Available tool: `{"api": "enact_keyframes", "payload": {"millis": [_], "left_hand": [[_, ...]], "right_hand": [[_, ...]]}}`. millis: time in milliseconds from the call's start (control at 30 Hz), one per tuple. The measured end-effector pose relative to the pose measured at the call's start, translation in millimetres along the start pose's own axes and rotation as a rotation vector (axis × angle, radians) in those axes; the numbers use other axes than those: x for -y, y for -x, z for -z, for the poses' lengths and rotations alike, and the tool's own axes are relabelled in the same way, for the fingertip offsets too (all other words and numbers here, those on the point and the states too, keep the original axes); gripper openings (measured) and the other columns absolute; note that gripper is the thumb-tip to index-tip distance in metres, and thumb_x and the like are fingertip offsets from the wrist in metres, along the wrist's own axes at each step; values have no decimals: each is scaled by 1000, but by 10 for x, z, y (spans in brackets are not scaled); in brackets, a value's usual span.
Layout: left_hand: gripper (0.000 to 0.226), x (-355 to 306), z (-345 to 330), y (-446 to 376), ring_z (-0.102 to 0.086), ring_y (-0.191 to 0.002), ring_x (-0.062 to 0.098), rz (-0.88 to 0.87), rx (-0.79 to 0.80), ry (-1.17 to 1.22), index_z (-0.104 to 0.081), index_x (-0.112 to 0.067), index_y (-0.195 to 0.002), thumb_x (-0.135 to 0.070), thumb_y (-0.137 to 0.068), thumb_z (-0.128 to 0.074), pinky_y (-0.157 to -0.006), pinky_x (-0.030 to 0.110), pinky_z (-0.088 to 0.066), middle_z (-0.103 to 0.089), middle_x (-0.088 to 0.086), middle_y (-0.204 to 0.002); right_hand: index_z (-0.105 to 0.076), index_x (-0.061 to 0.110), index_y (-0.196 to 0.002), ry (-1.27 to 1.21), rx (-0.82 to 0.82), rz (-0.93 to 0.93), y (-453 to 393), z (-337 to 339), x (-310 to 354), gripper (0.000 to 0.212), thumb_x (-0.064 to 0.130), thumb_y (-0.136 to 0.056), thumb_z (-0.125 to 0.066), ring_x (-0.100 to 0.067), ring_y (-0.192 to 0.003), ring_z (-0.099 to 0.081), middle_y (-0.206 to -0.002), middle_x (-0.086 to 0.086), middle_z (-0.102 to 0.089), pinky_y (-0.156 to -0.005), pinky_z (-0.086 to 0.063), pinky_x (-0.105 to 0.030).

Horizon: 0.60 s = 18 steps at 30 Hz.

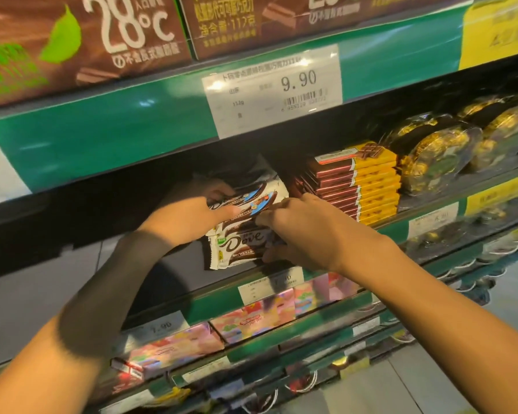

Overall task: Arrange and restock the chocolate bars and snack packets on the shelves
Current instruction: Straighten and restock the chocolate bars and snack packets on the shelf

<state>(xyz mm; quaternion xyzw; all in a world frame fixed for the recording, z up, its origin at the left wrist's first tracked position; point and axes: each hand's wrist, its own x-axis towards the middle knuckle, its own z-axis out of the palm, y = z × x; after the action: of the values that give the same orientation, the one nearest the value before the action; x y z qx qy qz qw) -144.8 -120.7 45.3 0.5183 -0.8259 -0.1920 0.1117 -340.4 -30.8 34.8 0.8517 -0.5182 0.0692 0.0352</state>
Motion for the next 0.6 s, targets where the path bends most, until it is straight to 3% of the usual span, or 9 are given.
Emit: {"api": "enact_keyframes", "payload": {"millis": [100, 200, 300, 367, 500, 600], "left_hand": [[46, 2, 33, 56, -63, -86, -1, 29, -45, 41, -55, -29, -130, -43, -88, -67, -72, 27, -56, -63, -12, -107], [45, 20, 49, 159, -60, -84, -1, 96, -112, 54, -53, -30, -131, -39, -90, -66, -78, 27, -52, -65, -7, -111], [52, 24, 79, 283, -59, -104, 14, 158, -129, -3, -49, -29, -138, -40, -90, -64, -87, 33, -49, -61, 0, -124], [52, 66, 83, 356, -55, -110, 14, 188, -138, 15, -49, -31, -139, -42, -90, -64, -88, 31, -46, -58, -3, -126], [35, 74, 100, 559, -65, -94, 7, 226, -210, 300, -63, -27, -122, -41, -90, -65, -78, 24, -48, -69, -11, -106], [33, -23, 131, 809, -68, -93, 20, 215, -263, 503, -73, -20, -98, -48, -81, -70, -88, 43, -53, -74, 0, -94]], "right_hand": [[-60, 18, -122, 4, -38, 56, 0, 20, -2, 40, 45, -93, -59, -25, -103, -66, -118, -3, -68, -86, -55, -40], [-60, 16, -124, -53, -56, 46, 12, -24, -50, 45, 44, -89, -62, -27, -108, -62, -121, -6, -64, -86, -55, -41], [-58, 13, -130, -111, -96, 41, 30, -73, -91, 55, 49, -88, -61, -27, -114, -59, -127, -8, -60, -93, -52, -40], [-59, 13, -131, -155, -139, 42, 52, -67, -105, 57, 52, -89, -58, -26, -110, -62, -125, -7, -62, -91, -54, -39], [-66, 14, -123, -266, -235, 2, 125, -1, -137, 57, 56, -85, -57, -20, -92, -68, -109, -3, -71, -80, -57, -36], [-70, 15, -116, -410, -264, -54, 192, 49, -140, 52, 53, -82, -65, -16, -89, -69, -103, 0, -74, -80, -57, -34]]}}
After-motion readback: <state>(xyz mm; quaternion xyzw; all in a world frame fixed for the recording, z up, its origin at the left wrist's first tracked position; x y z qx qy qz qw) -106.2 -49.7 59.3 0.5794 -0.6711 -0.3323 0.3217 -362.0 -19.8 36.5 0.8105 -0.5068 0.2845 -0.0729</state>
